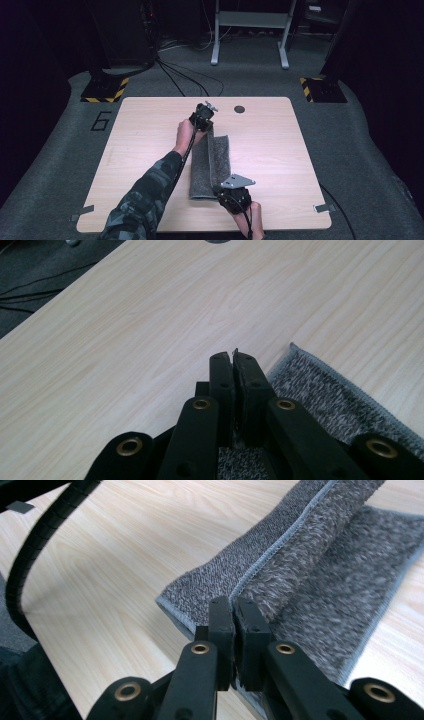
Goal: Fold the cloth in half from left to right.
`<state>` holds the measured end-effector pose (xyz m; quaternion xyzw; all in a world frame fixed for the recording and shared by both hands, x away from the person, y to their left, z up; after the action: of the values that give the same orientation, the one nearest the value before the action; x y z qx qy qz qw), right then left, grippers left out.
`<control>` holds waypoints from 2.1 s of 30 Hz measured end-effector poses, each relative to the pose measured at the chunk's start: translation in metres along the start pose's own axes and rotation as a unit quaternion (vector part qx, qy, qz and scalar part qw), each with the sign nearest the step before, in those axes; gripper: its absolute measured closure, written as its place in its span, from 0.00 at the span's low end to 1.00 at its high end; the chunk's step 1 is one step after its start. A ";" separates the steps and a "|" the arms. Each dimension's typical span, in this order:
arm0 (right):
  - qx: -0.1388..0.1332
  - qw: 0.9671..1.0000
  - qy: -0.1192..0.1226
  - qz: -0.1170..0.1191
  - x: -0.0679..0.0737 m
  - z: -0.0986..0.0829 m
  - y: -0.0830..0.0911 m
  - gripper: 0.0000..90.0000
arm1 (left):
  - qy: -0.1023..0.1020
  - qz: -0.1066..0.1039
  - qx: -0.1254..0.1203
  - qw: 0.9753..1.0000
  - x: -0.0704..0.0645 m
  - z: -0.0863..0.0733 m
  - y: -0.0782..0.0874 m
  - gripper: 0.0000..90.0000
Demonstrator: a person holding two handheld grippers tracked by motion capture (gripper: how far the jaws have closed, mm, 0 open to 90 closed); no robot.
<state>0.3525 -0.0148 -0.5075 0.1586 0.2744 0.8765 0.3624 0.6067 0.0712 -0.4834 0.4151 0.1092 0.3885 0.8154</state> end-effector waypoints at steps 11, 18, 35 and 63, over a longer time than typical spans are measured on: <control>0.013 1.000 -0.018 -0.011 -0.010 -0.018 -0.001 0.97 | -0.023 -0.004 0.003 1.000 -0.018 0.007 -0.011 0.96; 0.017 0.999 -0.039 -0.019 -0.017 -0.023 0.001 0.97 | -0.025 -0.006 0.006 1.000 -0.025 0.008 -0.018 0.95; 0.022 0.999 -0.040 -0.014 -0.018 -0.026 -0.001 0.97 | -0.027 0.007 0.023 0.999 -0.025 0.009 -0.026 0.94; 0.068 0.994 -0.075 -0.040 -0.040 -0.047 -0.006 0.87 | 0.071 0.009 0.015 0.997 0.015 -0.011 -0.009 0.18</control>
<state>0.3606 -0.0577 -0.5520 0.2369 0.3116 0.8265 0.4046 0.6161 0.0851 -0.4950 0.3994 0.1690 0.4223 0.7960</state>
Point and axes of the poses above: each handheld gripper's, and its own axes: y roughly backward along the jaws, z roughly out of its top, x roughly to its left, the point moved 6 cm from there along -y, roughly forward along the jaws, and after that the axes turned 1 degree about -z, right-handed, at the moved point
